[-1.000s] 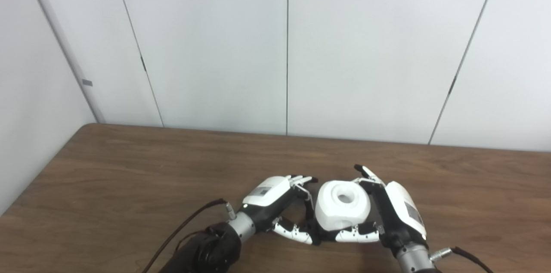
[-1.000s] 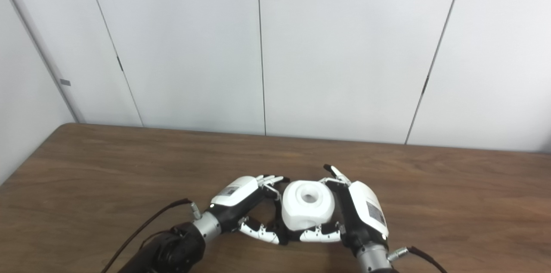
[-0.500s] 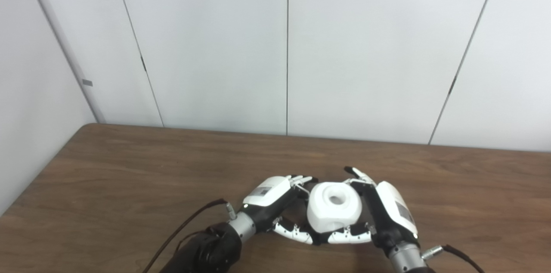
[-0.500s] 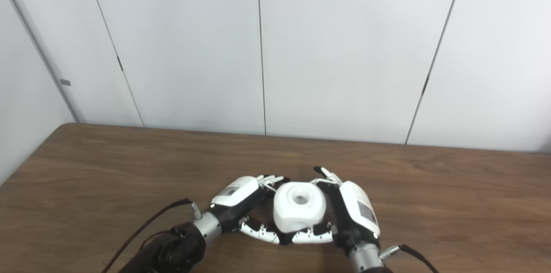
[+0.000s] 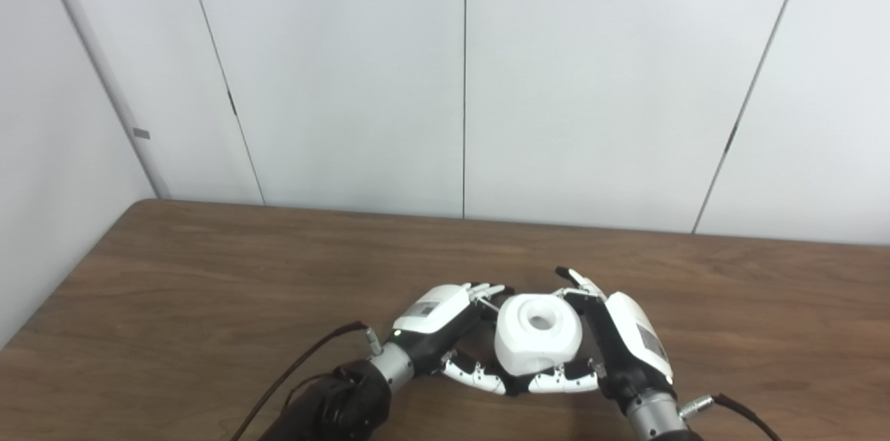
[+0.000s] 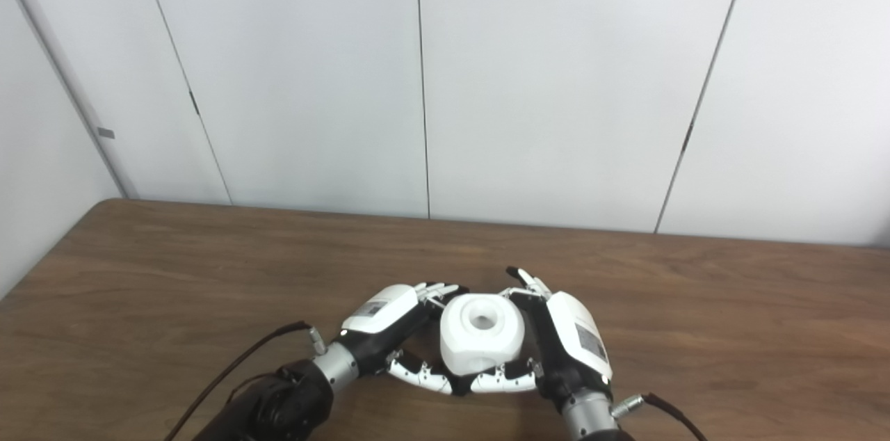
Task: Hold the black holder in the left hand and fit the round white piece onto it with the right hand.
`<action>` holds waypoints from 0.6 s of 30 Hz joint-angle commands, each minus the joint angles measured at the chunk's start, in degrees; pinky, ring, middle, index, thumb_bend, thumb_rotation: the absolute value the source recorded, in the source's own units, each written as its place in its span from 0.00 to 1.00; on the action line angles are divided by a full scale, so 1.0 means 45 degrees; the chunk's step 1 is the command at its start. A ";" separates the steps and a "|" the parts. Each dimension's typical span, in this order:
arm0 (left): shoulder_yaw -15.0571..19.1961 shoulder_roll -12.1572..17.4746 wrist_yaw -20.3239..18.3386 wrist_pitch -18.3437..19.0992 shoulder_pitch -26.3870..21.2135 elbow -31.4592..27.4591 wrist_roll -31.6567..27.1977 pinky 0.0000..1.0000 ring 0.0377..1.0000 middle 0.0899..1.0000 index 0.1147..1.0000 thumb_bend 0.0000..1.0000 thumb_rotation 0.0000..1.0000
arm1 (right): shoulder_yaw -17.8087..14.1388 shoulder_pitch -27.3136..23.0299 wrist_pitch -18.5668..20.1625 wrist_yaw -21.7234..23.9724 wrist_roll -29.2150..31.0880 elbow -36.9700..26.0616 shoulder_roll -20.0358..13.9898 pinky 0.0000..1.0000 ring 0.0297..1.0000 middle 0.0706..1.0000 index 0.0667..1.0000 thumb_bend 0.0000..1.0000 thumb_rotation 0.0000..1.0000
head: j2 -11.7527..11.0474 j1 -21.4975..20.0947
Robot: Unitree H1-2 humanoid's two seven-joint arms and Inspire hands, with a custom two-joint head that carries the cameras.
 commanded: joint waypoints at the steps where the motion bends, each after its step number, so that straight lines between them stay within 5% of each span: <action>1: -0.0179 -0.0104 -0.0163 -0.0017 -0.0121 0.0024 0.0326 1.00 0.97 0.94 0.41 0.51 0.05 | 0.0036 -0.0107 -0.0023 0.0217 -0.0051 0.0121 0.0017 0.79 0.94 0.92 0.44 0.50 0.14 | 0.0013 0.0008; 18: -0.0196 -0.0067 -0.0154 -0.0031 -0.0125 0.0051 0.0337 1.00 0.96 0.94 0.41 0.51 0.05 | -0.0051 -0.0103 -0.0023 0.0163 -0.0050 0.0119 0.0005 0.78 0.93 0.92 0.44 0.50 0.14 | -0.0014 -0.0063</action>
